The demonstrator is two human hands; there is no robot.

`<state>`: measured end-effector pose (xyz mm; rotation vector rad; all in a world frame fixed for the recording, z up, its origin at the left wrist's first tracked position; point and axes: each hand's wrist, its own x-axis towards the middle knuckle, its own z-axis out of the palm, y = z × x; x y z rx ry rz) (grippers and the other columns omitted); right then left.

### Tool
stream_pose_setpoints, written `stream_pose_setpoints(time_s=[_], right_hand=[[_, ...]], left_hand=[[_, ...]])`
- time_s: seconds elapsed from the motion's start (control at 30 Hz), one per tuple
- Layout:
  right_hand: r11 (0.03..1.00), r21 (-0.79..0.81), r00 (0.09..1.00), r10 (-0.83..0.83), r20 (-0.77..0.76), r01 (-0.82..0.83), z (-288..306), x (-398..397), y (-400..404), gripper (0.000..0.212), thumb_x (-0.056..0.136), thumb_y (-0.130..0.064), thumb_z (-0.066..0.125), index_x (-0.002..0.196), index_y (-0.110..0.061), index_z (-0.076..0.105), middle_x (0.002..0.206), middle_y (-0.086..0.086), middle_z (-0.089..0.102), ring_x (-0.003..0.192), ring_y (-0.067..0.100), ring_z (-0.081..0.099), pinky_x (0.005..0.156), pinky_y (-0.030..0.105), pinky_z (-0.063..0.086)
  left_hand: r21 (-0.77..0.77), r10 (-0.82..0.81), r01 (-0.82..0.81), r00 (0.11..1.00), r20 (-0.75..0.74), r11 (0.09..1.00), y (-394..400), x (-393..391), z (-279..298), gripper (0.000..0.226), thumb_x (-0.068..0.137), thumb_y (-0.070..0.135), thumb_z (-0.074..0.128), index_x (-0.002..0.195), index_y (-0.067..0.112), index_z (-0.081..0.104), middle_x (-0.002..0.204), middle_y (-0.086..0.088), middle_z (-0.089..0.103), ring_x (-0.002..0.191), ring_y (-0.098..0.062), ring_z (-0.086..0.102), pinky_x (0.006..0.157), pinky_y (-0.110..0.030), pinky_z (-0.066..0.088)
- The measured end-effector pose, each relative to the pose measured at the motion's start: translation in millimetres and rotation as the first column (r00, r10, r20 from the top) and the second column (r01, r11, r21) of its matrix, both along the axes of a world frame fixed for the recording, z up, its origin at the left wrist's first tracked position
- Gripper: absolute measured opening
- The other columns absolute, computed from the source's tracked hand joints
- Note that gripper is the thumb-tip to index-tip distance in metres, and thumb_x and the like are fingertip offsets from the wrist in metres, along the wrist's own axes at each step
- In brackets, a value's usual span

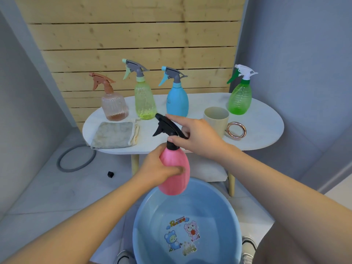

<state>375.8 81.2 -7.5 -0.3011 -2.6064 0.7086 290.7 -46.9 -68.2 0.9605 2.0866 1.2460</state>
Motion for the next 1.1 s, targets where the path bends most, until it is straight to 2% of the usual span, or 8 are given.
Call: stream_pose_setpoints(time_s=[0.13,0.3,0.57,0.67,0.8,0.93,1.03,1.1], right_hand=[[0.997,0.077,0.999,0.006,-0.033,-0.003,2.4,-3.4,-9.6,0.048,0.092,-0.031,0.056,0.137,-0.034,0.043,0.046,-0.007,0.038,0.047,0.009,0.04,0.05,0.025,0.031],[0.974,-0.199,0.983,0.135,0.125,-0.108,18.4,2.2,4.5,0.049,0.094,-0.01,0.038,0.137,-0.033,0.045,0.071,-0.006,0.058,0.073,0.011,0.054,0.077,0.021,0.042],[0.974,0.089,0.975,0.198,0.101,-0.207,17.5,9.7,30.7,0.044,0.078,-0.022,0.075,0.118,-0.017,0.058,0.141,-0.008,0.044,0.123,0.004,0.036,0.097,0.015,0.025],[0.992,0.09,0.992,0.08,0.092,-0.089,21.0,11.2,25.9,0.036,0.069,-0.036,0.081,0.089,-0.015,0.058,0.101,-0.01,0.066,0.092,0.009,0.056,0.079,0.027,0.04],[0.979,0.18,0.994,-0.104,0.026,0.098,21.7,14.2,13.6,0.043,0.07,-0.054,0.073,0.071,-0.02,0.047,0.064,-0.002,0.055,0.059,0.013,0.045,0.059,0.034,0.038],[0.989,-0.134,0.996,-0.051,0.07,0.06,24.7,20.1,3.6,0.029,0.09,-0.05,0.051,0.1,-0.024,0.058,0.068,0.006,0.069,0.047,0.009,0.059,0.054,0.026,0.046],[0.749,-0.663,0.997,0.048,0.066,0.008,22.9,24.2,14.8,0.036,0.1,-0.028,0.032,0.108,-0.01,0.062,0.077,0.02,0.07,0.045,0.026,0.061,0.041,0.025,0.043],[0.645,-0.765,0.992,0.098,0.077,-0.004,15.3,26.2,23.7,0.027,0.098,-0.012,0.035,0.103,-0.006,0.061,0.071,0.016,0.068,0.045,0.023,0.061,0.037,0.022,0.04]], left_hand=[[0.04,0.01,-0.011,1.0,0.014,0.999,1.5,-3.2,1.7,0.052,0.071,0.016,0.08,0.106,0.038,0.05,0.101,0.015,0.062,0.094,-0.003,0.058,0.078,-0.021,0.049],[0.031,0.007,-0.007,1.0,0.0,1.0,0.6,-4.6,-1.7,0.061,0.066,0.019,0.084,0.113,0.036,0.049,0.1,0.019,0.059,0.092,-0.003,0.057,0.073,-0.02,0.048],[-0.06,-0.098,0.094,0.993,-0.065,0.994,-2.7,-2.6,-2.1,0.067,0.06,0.023,0.085,0.119,0.032,0.055,0.102,0.011,0.064,0.092,-0.006,0.061,0.074,-0.024,0.052],[-0.074,-0.126,0.121,0.989,-0.076,0.99,-2.0,-1.1,-1.2,0.058,0.067,0.019,0.084,0.115,0.034,0.054,0.101,0.013,0.063,0.091,-0.003,0.06,0.07,-0.02,0.05],[-0.066,-0.118,0.113,0.99,-0.08,0.991,0.7,-4.0,-0.7,0.057,0.067,0.018,0.083,0.116,0.031,0.057,0.1,0.009,0.065,0.09,-0.005,0.061,0.072,-0.021,0.051],[-0.019,-0.075,0.075,0.997,-0.029,0.997,4.0,-9.3,0.8,0.067,0.059,0.026,0.084,0.118,0.034,0.056,0.103,0.009,0.066,0.096,-0.01,0.063,0.083,-0.032,0.053],[0.01,-0.083,0.083,0.996,-0.026,0.996,3.0,-10.2,2.7,0.061,0.062,0.021,0.085,0.116,0.029,0.057,0.102,0.007,0.067,0.094,-0.01,0.064,0.08,-0.031,0.054],[0.034,-0.096,0.096,0.995,-0.009,0.995,1.4,-9.7,5.8,0.058,0.065,0.017,0.085,0.114,0.027,0.058,0.101,0.007,0.068,0.093,-0.009,0.065,0.078,-0.027,0.055]])
